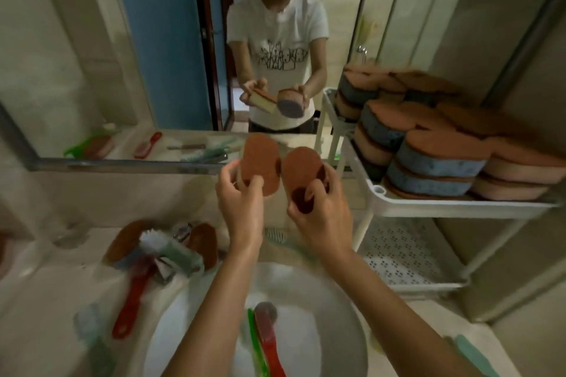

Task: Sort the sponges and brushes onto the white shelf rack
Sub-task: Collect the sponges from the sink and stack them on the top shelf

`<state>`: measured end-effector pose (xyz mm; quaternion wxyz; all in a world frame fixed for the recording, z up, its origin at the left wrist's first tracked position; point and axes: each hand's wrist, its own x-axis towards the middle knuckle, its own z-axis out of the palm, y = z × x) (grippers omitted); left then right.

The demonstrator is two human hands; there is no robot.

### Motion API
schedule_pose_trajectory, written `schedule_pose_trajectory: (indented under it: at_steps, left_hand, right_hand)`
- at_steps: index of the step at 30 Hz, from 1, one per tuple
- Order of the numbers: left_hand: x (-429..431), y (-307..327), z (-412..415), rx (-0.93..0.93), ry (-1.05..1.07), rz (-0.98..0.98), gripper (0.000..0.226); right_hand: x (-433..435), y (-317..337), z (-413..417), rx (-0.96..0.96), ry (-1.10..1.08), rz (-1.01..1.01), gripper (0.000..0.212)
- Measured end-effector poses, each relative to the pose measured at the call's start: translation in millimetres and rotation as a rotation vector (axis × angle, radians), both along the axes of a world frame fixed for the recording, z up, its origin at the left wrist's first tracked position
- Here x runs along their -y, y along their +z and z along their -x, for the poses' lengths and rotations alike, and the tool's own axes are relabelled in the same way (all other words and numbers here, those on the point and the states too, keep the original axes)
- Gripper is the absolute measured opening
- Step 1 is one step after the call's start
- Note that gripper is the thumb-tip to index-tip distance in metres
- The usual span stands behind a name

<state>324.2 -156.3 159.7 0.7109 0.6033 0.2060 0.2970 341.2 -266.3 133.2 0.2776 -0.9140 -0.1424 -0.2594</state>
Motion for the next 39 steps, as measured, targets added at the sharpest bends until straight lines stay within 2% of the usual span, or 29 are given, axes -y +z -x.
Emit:
schedule_pose_trajectory:
  at_steps: [3, 7, 11, 16, 19, 21, 24, 31, 39]
  left_hand:
    - [1, 41, 7, 0.107, -0.057, 0.046, 0.03]
    - [10, 83, 5, 0.132, -0.117, 0.008, 0.025]
    - [24, 115, -12, 0.078, -0.244, -0.062, 0.022]
    - [56, 144, -44, 0.029, -0.396, -0.191, 0.024]
    - [75, 151, -69, -0.044, -0.516, -0.235, 0.021]
    - [87, 152, -87, -0.096, -0.599, -0.238, 0.02]
    - [100, 152, -105, -0.183, -0.698, -0.205, 0.035]
    - [108, 146, -120, -0.241, -0.759, -0.092, 0.035]
    - [106, 139, -124, -0.287, -0.826, -0.078, 0.029]
  right_hand:
    - [6, 45, 7, 0.122, -0.021, -0.029, 0.033]
    - [22, 92, 8, 0.224, -0.058, -0.061, 0.032]
    - [52, 128, -2, 0.204, -0.119, -0.089, 0.033]
    - [107, 158, -20, 0.091, -0.22, -0.092, 0.042]
    - [139, 167, -37, -0.02, -0.287, -0.143, 0.048]
    - [155, 167, -47, -0.054, -0.323, -0.109, 0.045]
    - [169, 165, -57, -0.086, -0.339, -0.011, 0.039]
    - [177, 157, -70, -0.105, -0.325, -0.018, 0.038]
    - [180, 152, -77, -0.12, -0.303, -0.043, 0.04]
